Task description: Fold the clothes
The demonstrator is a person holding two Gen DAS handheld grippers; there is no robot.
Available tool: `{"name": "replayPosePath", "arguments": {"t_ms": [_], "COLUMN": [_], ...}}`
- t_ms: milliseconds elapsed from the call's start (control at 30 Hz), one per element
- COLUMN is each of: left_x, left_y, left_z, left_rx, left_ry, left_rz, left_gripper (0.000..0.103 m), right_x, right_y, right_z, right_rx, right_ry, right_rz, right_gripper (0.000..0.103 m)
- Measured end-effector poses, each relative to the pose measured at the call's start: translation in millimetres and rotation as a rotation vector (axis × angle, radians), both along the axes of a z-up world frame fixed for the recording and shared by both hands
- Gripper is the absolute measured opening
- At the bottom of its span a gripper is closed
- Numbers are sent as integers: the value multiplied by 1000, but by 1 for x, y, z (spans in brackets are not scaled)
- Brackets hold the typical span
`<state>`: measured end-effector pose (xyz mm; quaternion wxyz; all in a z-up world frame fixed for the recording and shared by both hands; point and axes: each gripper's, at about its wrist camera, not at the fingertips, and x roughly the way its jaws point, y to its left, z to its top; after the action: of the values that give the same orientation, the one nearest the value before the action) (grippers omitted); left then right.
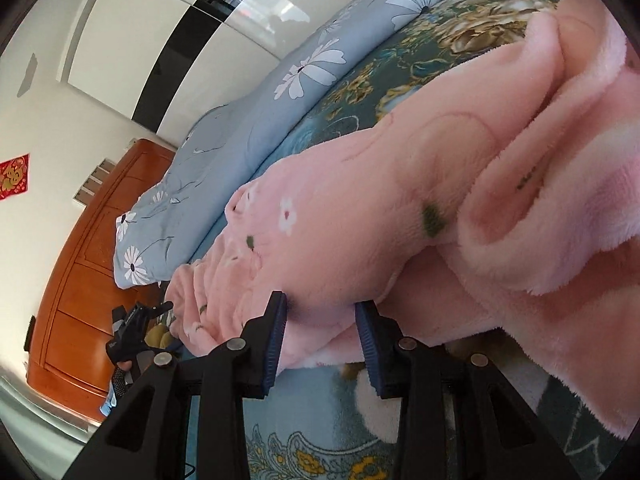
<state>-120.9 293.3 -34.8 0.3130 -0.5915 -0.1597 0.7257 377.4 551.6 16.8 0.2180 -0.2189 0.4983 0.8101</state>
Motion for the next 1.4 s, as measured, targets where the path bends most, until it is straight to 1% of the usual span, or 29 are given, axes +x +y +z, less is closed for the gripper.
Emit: {"name": "replayPosePath", "arguments": {"t_ms": [100,167,267,333,400,467,533,633,667,733,767,800,833,900,933,967,1000,1033,1100,1200,1267,1400], "left_x": [-3,0,-2,-6,-15,-23,-29,-42,-45,-51,-50,-50,-49,-45,-45,-44,-44,-42,-36,-23,-10,25], "left_y": [-5,-14,-31,-41,-39,-31,-27,-21,-18,-12,-10,-8,-6,3,5,5,0,-1,-8,-20,-32,-64], "left_z": [2,7,18,26,23,14,12,18,17,15,14,14,14,15,15,15,14,15,22,40,61,115], "left_rx": [54,83,111,135,117,79,78,92,79,59,65,72,77,71,55,42,34,35,50,95,150,265], "left_ry": [-39,-44,-15,17,33,18,31,69,65,60,68,75,81,88,87,84,84,92,112,120,130,185], "left_rz": [6,-12,-5,30,51,66,87,80,71,54,48,43,36,22,18,15,18,27,47,50,39,22], "left_gripper": [102,102,102,102,103,102,102,102,102,96,89,80,75,63,55,39,27,22,21,20,20,19], "right_x": [3,7,14,15,12,7,3,1,1,1,1,1,1,1,1,1,1,1,1,6,13,35], "right_y": [3,4,5,7,9,11,12,12,11,12,12,13,13,13,13,13,13,13,13,12,10,-1], "right_z": [2,4,9,9,5,2,0,3,5,6,6,6,6,6,6,6,7,8,15,33,52,85], "right_rx": [-5,-11,13,12,-2,-14,-25,-4,1,4,6,7,9,10,10,10,9,11,31,68,107,157], "right_ry": [-9,-10,-10,-8,-5,0,9,7,10,17,14,12,11,9,10,11,14,19,20,39,58,103], "right_rz": [-12,-13,-21,-26,-25,-23,-22,-14,-12,-10,-11,-12,-13,-14,-16,-21,-30,-38,-46,-48,-51,-59], "right_gripper": [37,37,37,37,37,37,37,37,37,31,25,22,22,20,19,18,15,14,9,8,8,8]}}
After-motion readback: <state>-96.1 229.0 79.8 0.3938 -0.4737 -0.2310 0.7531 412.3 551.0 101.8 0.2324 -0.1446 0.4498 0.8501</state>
